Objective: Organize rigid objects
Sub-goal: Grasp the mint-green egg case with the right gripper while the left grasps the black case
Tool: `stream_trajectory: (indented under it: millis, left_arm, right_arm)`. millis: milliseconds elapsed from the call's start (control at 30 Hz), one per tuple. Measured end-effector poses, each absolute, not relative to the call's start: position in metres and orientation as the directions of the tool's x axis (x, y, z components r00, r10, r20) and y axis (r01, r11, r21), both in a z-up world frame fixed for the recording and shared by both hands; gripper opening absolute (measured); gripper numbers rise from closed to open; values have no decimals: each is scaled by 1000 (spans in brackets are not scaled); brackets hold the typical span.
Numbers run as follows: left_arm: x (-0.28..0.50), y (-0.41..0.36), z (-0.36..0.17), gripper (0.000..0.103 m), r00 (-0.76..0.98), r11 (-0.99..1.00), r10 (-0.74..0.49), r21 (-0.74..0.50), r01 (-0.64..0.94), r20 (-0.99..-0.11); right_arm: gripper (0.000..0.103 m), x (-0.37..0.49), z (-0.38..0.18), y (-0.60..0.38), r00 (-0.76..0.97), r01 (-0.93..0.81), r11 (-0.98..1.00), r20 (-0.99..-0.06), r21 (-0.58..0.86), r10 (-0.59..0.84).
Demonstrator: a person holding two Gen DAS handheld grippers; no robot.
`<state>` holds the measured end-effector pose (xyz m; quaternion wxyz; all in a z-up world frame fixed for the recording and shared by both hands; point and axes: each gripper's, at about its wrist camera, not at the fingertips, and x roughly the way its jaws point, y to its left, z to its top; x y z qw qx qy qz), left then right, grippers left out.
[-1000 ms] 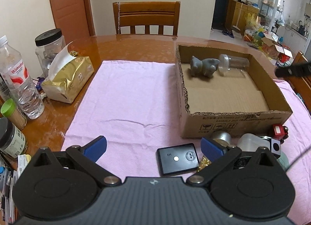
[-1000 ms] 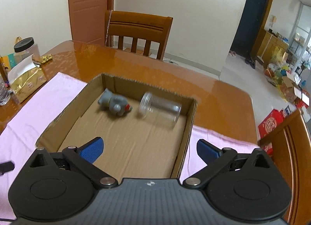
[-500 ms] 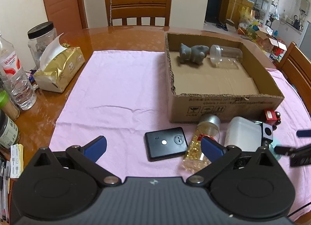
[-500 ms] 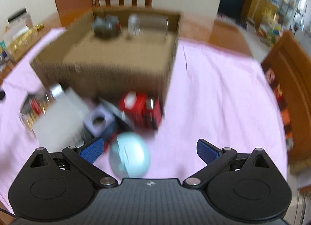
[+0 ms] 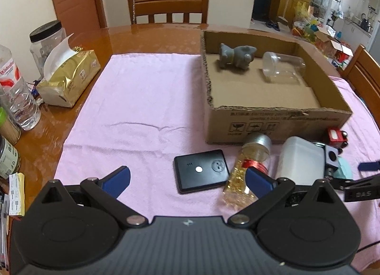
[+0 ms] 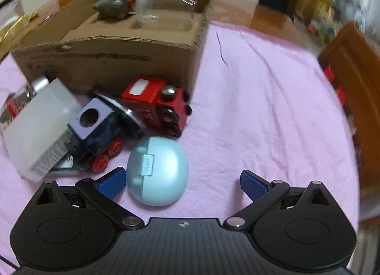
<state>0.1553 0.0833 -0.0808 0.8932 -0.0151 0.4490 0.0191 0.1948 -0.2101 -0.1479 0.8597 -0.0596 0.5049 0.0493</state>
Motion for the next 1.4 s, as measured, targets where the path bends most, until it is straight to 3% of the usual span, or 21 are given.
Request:
stream_trajectory:
  millis: [267,567,1067,1400]
  left_arm:
    - [194,99,-113,102,539,993,24,-45,-113,-842]
    - [220,96,-141,102,474,993,-42,-89,-78,-880]
    - [207,109,-137,102,461,999,21,4,-38,-887]
    - [193,108,-141,102,496,996,0,45,79,-868]
  right_arm:
    - [103,193,-149,-216,499,-110,993,-866,-36,23]
    - [103,190,-149,-217,501,-108,993,-865,-37,23]
    - [103,194,-149,-215,488,-93,995,-873,-37,13]
    - [103,193,-150,-216,497,-156,987,-867,-39,45]
